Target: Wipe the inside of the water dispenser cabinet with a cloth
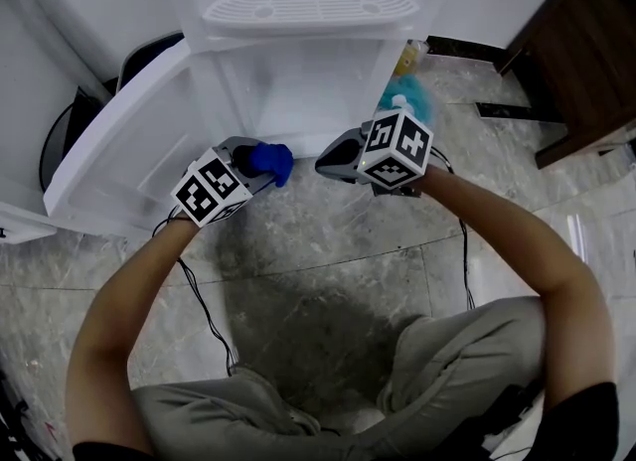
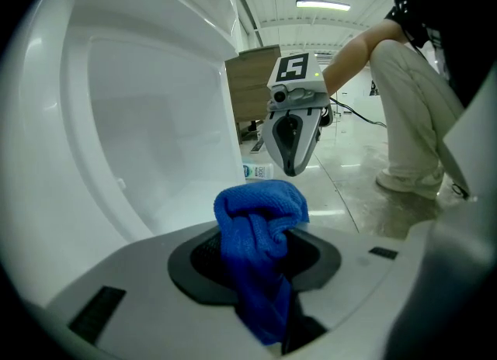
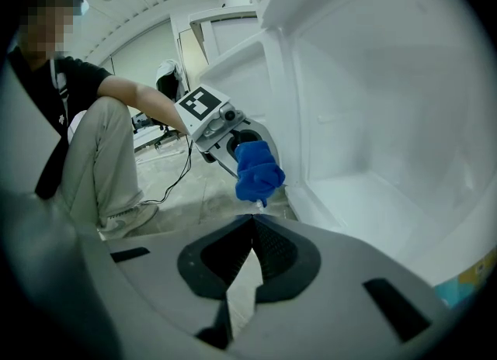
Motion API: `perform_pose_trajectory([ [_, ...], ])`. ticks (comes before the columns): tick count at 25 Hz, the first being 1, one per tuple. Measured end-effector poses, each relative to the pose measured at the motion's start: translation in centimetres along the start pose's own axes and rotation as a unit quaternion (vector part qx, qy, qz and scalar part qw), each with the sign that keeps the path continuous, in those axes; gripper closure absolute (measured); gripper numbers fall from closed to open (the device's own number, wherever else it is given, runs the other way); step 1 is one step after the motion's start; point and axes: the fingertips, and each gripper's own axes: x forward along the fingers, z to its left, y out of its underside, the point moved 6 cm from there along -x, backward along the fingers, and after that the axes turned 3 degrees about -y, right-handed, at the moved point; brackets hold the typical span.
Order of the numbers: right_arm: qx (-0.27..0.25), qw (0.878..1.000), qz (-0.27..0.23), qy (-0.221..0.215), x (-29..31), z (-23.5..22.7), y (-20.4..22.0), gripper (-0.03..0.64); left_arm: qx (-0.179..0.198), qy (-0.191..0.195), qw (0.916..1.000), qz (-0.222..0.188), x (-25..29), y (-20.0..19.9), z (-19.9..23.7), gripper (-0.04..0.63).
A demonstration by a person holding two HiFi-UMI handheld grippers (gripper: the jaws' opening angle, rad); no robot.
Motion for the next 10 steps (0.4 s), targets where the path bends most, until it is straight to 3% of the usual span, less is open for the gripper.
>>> perform_pose_trajectory([
  [10,-0.012,1.000,0.020,0.003,0.05,-0.25,0.37,0.618,-0.001,-0.003,1.0000,0.001,0.17,-0.47,0.53,0.460],
])
